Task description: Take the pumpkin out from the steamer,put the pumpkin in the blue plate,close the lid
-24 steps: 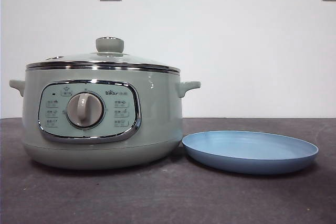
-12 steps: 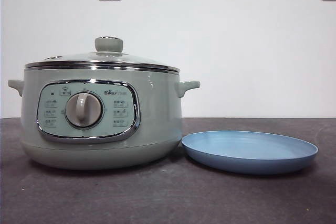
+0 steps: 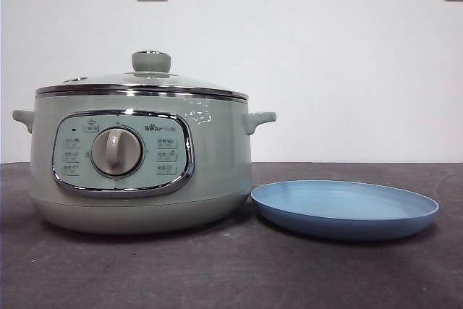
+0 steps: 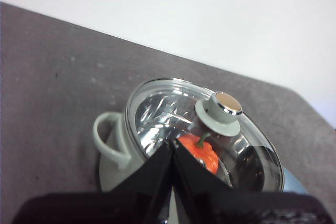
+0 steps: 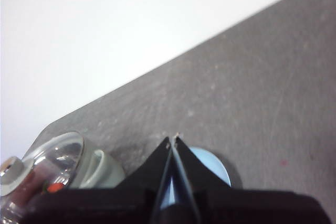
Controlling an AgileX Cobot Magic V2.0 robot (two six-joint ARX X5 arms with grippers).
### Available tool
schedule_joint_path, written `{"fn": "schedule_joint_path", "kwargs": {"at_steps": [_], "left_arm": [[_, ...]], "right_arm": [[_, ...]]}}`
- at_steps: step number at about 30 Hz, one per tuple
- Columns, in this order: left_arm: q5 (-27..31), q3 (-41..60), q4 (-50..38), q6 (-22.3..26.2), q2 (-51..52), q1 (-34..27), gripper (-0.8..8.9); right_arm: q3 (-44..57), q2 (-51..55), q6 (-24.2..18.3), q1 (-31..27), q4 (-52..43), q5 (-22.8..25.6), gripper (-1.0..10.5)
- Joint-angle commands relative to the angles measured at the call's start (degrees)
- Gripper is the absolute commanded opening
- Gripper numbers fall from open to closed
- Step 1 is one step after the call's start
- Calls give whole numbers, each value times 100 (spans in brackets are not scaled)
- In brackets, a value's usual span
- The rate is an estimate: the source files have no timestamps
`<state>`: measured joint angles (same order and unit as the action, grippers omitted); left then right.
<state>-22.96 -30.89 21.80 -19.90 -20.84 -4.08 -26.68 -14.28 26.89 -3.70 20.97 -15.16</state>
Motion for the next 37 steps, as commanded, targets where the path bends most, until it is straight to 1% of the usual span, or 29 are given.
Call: {"fn": "schedule_joint_path", "kwargs": {"at_steps": [1,2,6,10,11,13,14,17,18,19,23,25,28,30,37], "left_arm": [[-92,-450,155,671,-398,-7,-8],[-192,-640,219,800,-570,-7,-8],[-544,-1178,411,1021,-1080,0,-8],[-1036,-1582,577,1176,-1460,0,-3],[-1220,-1676,599,1266,-1569,4,0],[-1443,-1779,612,1290,-1694,20,9],[-1493,-1825,612,1287,-1759,42,53],[-1460,-1915,603,1270,-1891,138,338],[-1458,-1932,595,1239,-1919,173,385],[-1460,-1943,590,1241,-1950,208,381],[-1449,-2085,586,1241,-2282,420,380],[-1379,-2227,597,1244,-2546,555,380],[-1097,-2546,638,1276,-3027,866,377],[-863,-2809,658,1394,-3410,1137,377],[361,-3615,876,1851,-4625,2074,377]], "right_arm": [[-383,-319,-481,13,20,-160,-17],[-555,-479,-603,13,59,-238,-17],[-1104,-994,-1054,20,190,-592,-16],[-1569,-1499,-1421,20,229,-1202,-16],[-1687,-1646,-1504,20,234,-1419,9],[-1849,-1849,-1506,20,236,-1690,68],[-1932,-1961,-1504,20,234,-1823,129],[-2100,-2229,-1488,20,240,-1908,368],[-2140,-2302,-1478,20,264,-1906,425],[-2168,-2354,-1475,20,297,-1908,448],[-2243,-2520,-1475,22,468,-1939,447],[-2243,-2557,-1475,55,511,-1941,446],[-2243,-2559,-1473,129,535,-1934,445],[-2243,-2557,-1473,188,535,-1937,444],[-2243,-2557,-1475,385,621,-1923,442]]}}
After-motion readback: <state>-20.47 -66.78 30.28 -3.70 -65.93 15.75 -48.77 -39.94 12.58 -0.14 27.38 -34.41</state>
